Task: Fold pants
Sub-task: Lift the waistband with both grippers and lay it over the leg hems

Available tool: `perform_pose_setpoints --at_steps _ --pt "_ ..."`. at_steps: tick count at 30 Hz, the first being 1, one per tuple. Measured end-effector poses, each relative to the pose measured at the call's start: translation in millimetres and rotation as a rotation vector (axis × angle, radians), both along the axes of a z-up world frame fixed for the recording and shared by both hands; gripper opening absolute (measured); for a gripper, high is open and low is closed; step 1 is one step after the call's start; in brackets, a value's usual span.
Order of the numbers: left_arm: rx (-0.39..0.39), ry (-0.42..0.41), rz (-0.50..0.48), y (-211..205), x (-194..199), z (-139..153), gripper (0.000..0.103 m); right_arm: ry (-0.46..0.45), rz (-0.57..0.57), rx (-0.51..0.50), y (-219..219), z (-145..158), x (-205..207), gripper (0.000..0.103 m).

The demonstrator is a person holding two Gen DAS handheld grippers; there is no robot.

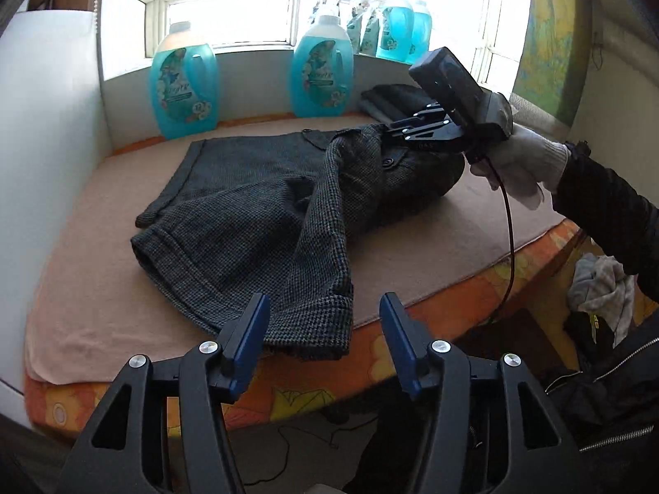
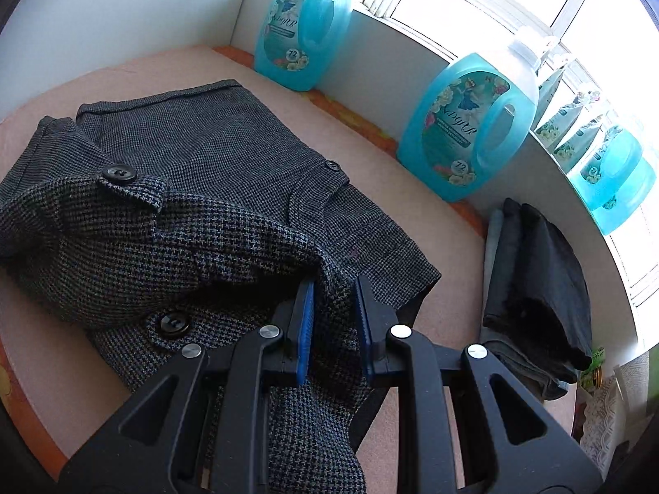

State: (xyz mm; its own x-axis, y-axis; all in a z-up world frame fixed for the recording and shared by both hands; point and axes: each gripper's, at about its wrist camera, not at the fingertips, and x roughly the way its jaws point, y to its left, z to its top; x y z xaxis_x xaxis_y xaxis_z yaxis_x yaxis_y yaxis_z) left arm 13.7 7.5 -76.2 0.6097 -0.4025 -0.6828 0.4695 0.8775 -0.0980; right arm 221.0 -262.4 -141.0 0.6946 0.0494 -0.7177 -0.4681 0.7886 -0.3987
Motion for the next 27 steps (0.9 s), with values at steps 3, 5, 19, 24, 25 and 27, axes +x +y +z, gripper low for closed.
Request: perform_pose_setpoints --at_steps 3,5,19,24,25,27 --pt "0.078 -0.028 -0.007 -16.1 -4.6 -9.6 0.055 0.002 0.001 -0.01 -0.4 -0.7 -1.4 0.02" --pt "0.165 -0.08 0.007 -24.7 -3.7 -16.6 0.055 0.001 0.002 -0.009 -1.3 -0.1 -2.5 0.02" --pt "0.069 -0.129 0.187 30.0 65.2 -5.3 0.012 -0.01 0.003 0.078 -22.0 14.0 -30.8 0.02" --pt "0.028 -0.225 0.245 46.9 94.6 30.0 0.012 -0.05 0.027 0.117 -21.1 33.4 -46.6 0.02" --pt "0.022 -0.24 0.249 49.0 103.2 36.8 0.012 -0.057 0.03 0.118 -20.0 37.0 -46.4 0.02" --pt "0.005 -0.262 0.259 52.8 122.2 49.4 0.012 -0.075 0.037 0.115 -17.4 44.5 -43.9 0.02"
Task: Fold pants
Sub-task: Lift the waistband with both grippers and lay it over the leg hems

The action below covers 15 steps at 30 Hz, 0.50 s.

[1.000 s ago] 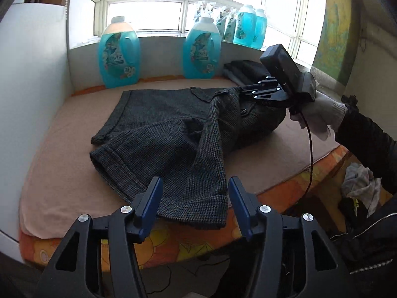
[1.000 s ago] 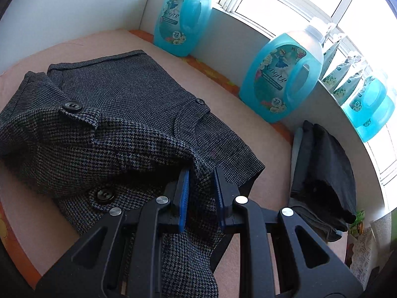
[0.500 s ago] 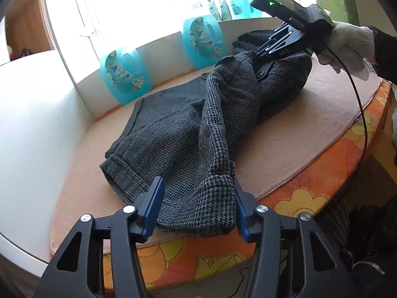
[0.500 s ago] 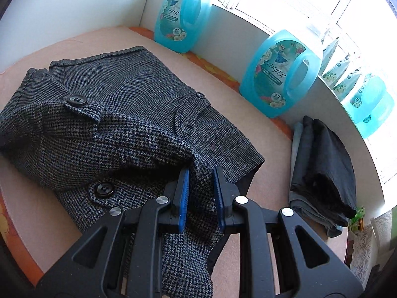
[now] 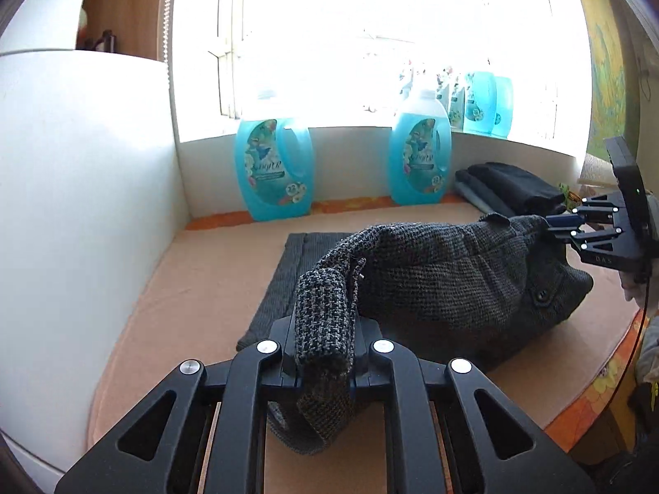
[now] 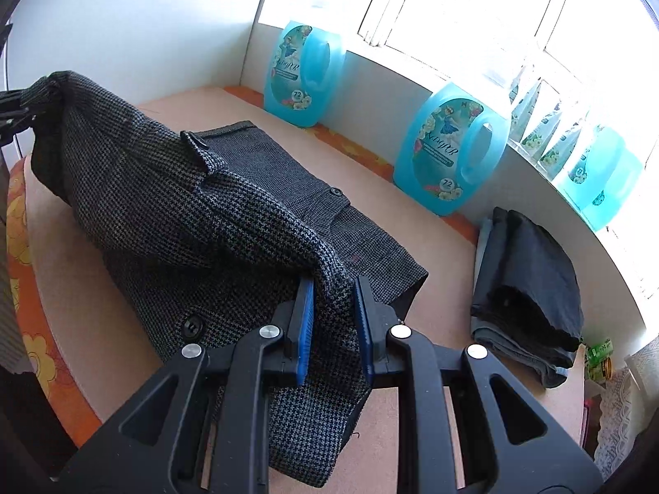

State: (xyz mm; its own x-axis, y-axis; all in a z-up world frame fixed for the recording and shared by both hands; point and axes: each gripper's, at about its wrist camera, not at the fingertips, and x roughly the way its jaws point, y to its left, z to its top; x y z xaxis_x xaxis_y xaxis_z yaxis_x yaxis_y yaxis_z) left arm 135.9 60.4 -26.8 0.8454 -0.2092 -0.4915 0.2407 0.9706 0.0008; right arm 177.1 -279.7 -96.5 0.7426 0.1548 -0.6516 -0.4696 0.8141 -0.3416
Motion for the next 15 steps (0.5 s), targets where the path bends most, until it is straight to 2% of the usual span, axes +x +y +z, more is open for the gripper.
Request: perform_pose_setpoints --at_steps 3,8,15 --pt "-0.014 -0.02 -0.003 2.5 33.5 15.9 0.012 -0.024 -0.007 0.006 0.8 11.4 10.7 0.02" --pt "0.03 -0.039 -0.016 -8.9 84.8 25.2 0.012 -0.044 -0.042 0.005 -5.9 21.7 43.8 0.02" --pt "-0.013 0.098 -0.03 -16.4 157.6 -8.0 0.012 0.027 -0.069 -0.014 -15.1 2.2 111.1 0.02"
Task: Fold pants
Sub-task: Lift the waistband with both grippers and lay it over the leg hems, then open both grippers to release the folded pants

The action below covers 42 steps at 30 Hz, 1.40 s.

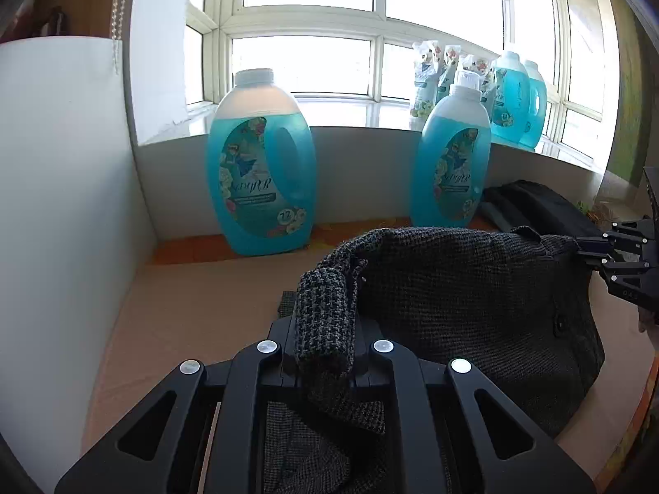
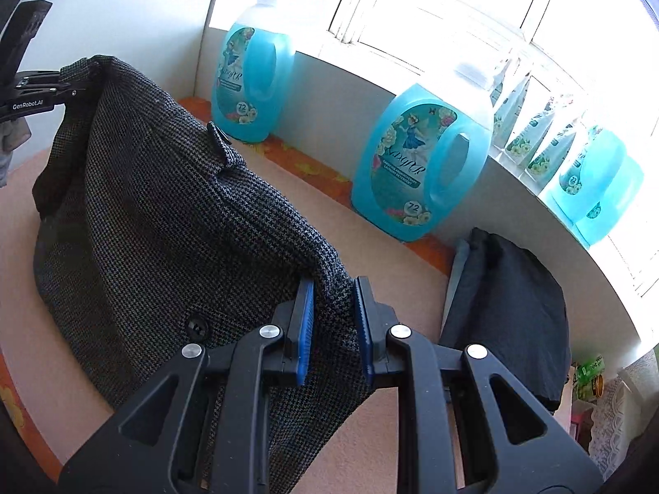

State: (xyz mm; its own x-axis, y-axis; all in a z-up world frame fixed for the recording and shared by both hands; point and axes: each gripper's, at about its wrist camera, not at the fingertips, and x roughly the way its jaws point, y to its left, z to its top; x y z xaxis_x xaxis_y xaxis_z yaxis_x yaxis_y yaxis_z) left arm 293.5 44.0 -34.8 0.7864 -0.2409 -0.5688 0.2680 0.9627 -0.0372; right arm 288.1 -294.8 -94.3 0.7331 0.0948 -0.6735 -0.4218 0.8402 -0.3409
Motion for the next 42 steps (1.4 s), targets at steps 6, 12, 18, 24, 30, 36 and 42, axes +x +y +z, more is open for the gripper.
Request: perform_pose_setpoints --at_steps 6,12,18,24,30,36,42 --pt "0.073 0.099 -0.015 -10.8 44.2 -37.3 0.012 0.064 -0.002 -0.041 0.7 -35.9 41.3 0.02" --pt "0.142 0.147 -0.028 -21.0 77.4 -57.5 0.012 0.113 -0.008 -0.064 0.1 -62.5 69.7 0.019" --pt "0.161 0.202 -0.032 -22.1 98.1 -78.4 0.013 0.14 -0.009 -0.096 3.6 -80.4 82.8 0.019" --pt "0.207 0.189 0.036 -8.3 102.4 -76.4 0.037 0.145 -0.02 -0.106 5.1 -88.1 92.6 0.019" --pt "0.207 0.119 0.138 26.5 85.3 -51.5 0.037 0.153 -0.034 -0.091 3.3 -87.9 99.6 0.022" --pt "0.2 0.102 0.133 37.7 41.2 -45.2 0.037 0.141 -0.084 0.017 -15.3 -67.6 93.4 0.053" --pt "0.166 0.081 0.079 28.7 -7.7 -45.5 0.037 0.13 -0.146 0.152 -47.6 -38.5 52.5 0.06"
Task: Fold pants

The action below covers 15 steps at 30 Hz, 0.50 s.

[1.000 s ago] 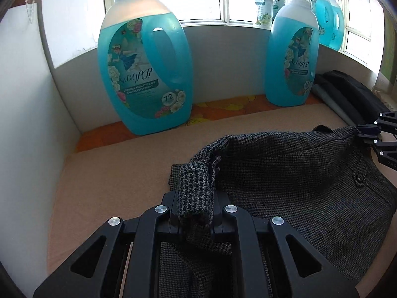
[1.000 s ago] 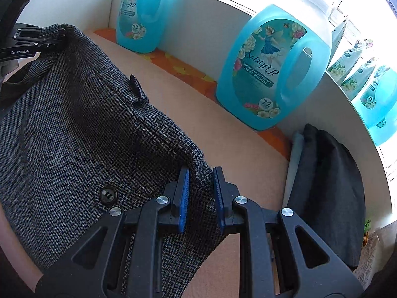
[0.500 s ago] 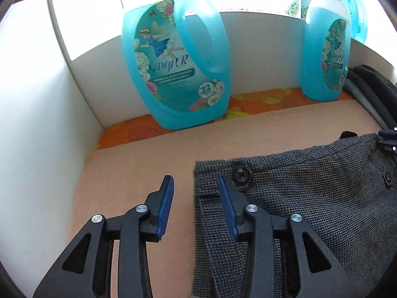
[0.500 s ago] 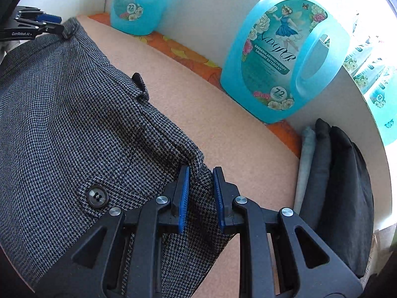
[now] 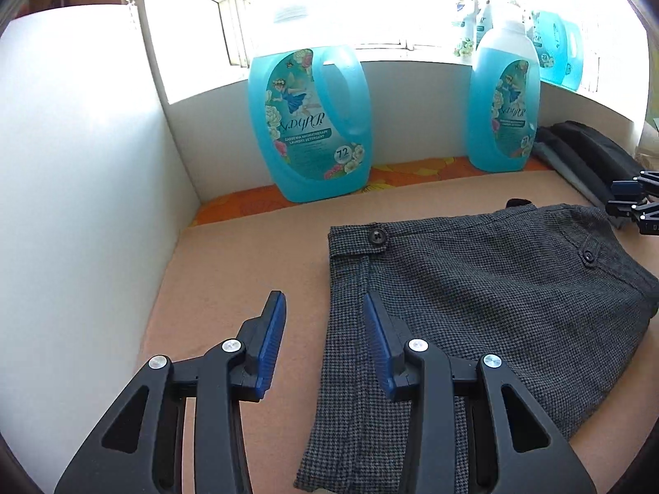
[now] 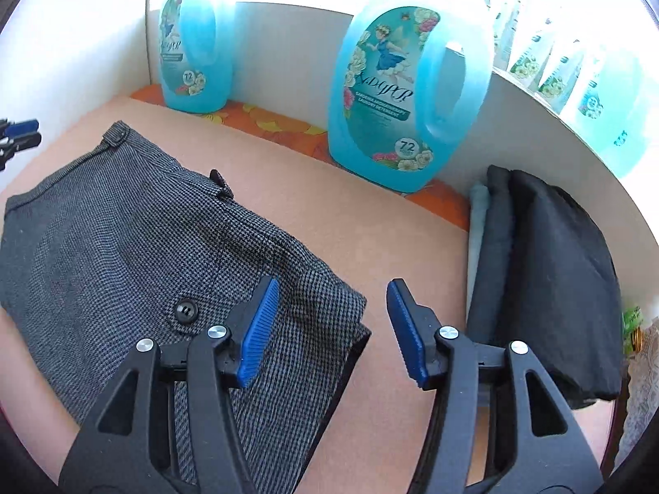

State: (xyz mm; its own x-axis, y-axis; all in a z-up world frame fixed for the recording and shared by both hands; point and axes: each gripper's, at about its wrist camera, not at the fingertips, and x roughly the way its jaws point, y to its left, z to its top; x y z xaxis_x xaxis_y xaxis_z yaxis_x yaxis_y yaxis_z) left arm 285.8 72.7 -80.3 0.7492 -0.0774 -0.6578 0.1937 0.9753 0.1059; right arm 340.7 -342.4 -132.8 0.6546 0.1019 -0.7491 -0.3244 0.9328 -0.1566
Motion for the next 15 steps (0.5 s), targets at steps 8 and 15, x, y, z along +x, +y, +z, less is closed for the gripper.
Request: perform_pose_setpoints --at_steps 8,15 --pt "-0.053 0.025 -0.008 -2.5 -45.9 -15.7 0.039 -0.032 0.033 0.068 -0.8 4.9 -84.9 0.065" --pt "-0.156 0.062 0.078 18.1 -70.7 -34.3 0.048 -0.036 0.127 0.059 34.8 -8.5 -130.3 0.065"
